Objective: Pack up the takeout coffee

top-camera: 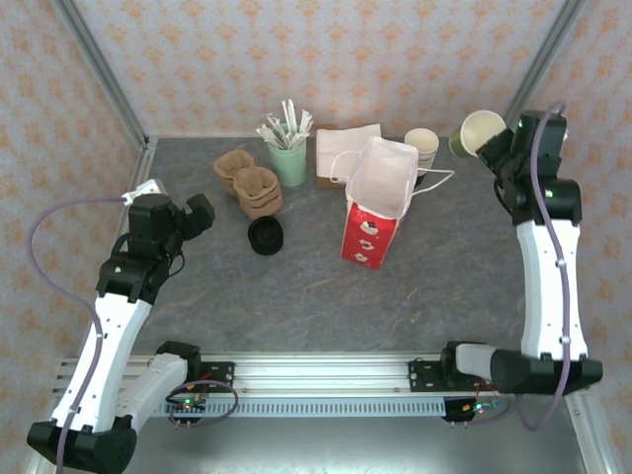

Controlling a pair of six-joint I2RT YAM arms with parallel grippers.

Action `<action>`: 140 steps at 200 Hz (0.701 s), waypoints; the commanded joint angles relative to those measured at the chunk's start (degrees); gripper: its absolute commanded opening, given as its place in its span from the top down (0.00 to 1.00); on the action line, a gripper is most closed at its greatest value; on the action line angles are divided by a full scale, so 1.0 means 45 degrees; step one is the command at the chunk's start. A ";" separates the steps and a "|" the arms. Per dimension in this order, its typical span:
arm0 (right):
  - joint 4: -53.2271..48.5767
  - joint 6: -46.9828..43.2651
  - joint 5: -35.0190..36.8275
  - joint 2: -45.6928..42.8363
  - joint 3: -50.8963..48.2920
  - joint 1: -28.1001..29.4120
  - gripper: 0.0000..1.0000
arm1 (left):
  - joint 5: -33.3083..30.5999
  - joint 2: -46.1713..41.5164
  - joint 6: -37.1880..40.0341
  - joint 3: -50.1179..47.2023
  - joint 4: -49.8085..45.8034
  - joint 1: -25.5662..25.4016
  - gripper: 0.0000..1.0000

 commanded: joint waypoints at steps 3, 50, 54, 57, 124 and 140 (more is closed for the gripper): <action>-0.2387 -0.0986 0.0849 -0.1219 -0.1082 0.0023 0.91 | 0.0584 -0.0301 0.0400 -0.0153 -0.0605 -0.0131 0.00; -0.4212 -0.1191 -0.0202 -0.4273 -0.4230 0.0030 0.92 | 0.0977 -0.0430 0.0332 -0.0890 -0.0298 -0.0266 0.00; -0.4277 -0.1133 -0.0455 -0.4559 -0.4523 0.0034 0.92 | 0.0961 -0.0428 0.0322 -0.0981 -0.0262 -0.0269 0.00; -0.4327 -0.1092 -0.0709 -0.4766 -0.4770 0.0033 0.92 | 0.0956 -0.0429 0.0305 -0.1040 -0.0246 -0.0285 0.00; -0.4281 0.1194 -0.3013 -0.8888 -1.0677 0.1520 0.98 | 0.0917 -0.0647 -0.0033 -0.3107 0.0961 -0.0600 0.00; -0.3706 0.1783 -0.3135 -0.9727 -1.1473 0.2220 1.00 | 0.0936 -0.0482 -0.0147 -0.3489 0.1168 -0.0692 0.00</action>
